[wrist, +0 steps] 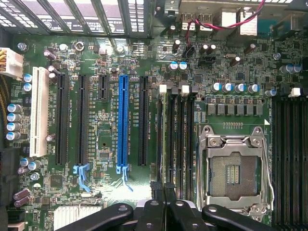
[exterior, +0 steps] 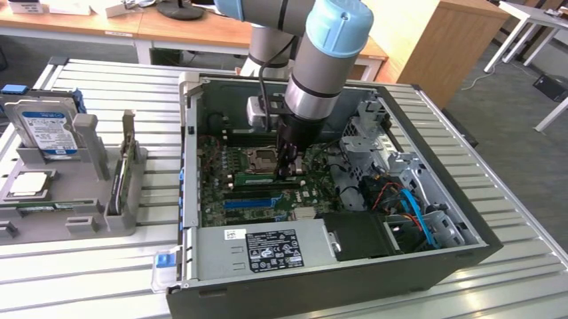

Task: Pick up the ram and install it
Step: 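Insert the ram into the slot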

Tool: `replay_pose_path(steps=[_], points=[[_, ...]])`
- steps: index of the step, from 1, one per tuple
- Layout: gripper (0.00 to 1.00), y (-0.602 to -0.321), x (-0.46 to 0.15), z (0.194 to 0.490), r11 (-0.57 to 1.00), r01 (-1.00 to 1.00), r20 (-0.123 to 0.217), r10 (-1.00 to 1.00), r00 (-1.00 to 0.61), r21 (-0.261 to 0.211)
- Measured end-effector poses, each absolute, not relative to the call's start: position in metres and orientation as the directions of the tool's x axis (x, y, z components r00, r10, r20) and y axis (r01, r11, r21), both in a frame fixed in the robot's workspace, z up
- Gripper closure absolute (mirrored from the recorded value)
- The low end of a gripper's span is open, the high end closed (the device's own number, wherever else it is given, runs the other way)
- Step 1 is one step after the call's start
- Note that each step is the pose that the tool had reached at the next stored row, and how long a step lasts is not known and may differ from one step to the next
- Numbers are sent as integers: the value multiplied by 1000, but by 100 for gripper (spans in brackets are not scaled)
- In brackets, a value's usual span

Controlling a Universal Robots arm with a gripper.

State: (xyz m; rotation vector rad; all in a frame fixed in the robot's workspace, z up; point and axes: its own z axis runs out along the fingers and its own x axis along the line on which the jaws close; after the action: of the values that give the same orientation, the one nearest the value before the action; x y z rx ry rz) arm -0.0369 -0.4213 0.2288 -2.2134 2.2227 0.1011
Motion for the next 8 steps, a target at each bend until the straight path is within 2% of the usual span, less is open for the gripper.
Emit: replay_pose_path(steps=[8], points=[[88,-421,-37,227,3,-999,-48,-999,-5,43]])
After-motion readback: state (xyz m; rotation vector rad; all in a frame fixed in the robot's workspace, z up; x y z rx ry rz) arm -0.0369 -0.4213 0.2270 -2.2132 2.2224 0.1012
